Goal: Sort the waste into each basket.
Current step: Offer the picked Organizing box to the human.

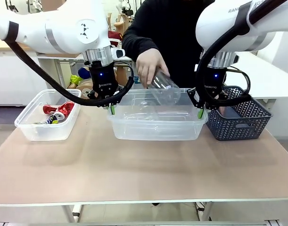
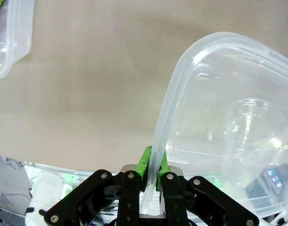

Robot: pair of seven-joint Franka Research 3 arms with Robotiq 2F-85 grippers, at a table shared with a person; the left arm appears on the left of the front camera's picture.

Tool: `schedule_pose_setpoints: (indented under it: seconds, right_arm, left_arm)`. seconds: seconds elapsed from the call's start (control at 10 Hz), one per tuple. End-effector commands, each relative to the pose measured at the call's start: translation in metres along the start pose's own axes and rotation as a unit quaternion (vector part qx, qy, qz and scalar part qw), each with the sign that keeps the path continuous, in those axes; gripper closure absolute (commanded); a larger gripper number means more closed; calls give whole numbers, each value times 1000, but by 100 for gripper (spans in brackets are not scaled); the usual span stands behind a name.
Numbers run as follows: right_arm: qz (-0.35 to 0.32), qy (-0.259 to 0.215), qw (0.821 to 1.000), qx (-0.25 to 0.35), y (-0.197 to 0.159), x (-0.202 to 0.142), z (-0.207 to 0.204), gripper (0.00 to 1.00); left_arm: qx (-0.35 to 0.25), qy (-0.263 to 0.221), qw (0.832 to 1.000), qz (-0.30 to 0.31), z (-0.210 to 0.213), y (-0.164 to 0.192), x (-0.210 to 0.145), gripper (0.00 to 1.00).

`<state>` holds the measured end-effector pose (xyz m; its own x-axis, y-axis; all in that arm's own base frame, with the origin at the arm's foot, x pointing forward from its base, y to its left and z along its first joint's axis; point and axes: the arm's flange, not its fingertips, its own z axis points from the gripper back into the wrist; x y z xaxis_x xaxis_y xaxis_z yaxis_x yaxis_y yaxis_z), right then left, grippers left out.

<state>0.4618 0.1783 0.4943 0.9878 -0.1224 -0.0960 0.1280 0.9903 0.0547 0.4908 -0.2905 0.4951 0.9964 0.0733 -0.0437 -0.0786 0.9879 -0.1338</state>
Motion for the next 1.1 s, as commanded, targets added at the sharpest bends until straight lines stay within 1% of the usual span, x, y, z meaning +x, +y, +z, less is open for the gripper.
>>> schedule_pose_setpoints:
  seconds: [0.0,1.0]
  right_arm:
    - [2,-3,1000,6,2,-1,2,100]
    - [2,-3,1000,6,2,-1,2,100]
  left_arm:
    - [-2,-11,1000,6,2,6,0,100]
    - [-2,-11,1000,6,2,6,0,100]
